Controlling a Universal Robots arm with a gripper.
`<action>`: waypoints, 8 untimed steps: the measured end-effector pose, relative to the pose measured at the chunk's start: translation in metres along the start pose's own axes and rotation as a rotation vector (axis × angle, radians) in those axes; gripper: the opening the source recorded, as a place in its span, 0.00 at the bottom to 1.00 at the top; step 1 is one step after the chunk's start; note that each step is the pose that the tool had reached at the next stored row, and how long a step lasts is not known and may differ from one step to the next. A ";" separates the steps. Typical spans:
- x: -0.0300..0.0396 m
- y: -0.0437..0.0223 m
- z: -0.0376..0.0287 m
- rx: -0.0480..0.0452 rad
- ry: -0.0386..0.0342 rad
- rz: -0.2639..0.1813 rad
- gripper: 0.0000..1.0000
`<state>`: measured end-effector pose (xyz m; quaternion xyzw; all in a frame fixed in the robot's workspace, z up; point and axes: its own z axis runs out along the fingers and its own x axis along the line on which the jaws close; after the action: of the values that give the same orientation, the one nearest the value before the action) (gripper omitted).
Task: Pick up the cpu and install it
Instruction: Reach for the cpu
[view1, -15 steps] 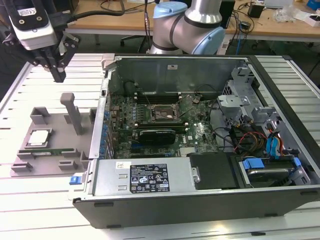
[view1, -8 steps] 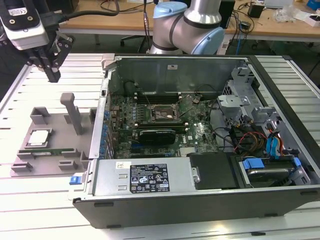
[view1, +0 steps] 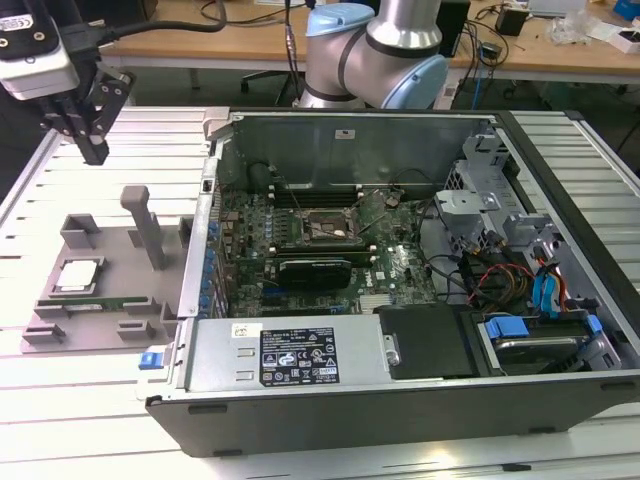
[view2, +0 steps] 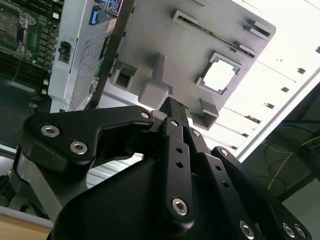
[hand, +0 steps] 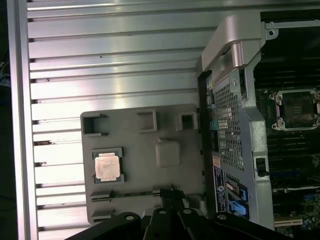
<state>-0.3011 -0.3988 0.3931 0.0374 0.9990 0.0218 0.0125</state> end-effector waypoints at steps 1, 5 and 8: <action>0.0015 -0.0001 0.0000 0.0000 0.0000 0.000 0.11; 0.0058 -0.0004 -0.0001 0.0000 0.0000 0.000 0.11; 0.0099 -0.0007 -0.0003 0.0000 0.0000 0.000 0.11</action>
<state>-0.3111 -0.3989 0.3931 0.0374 0.9990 0.0218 0.0125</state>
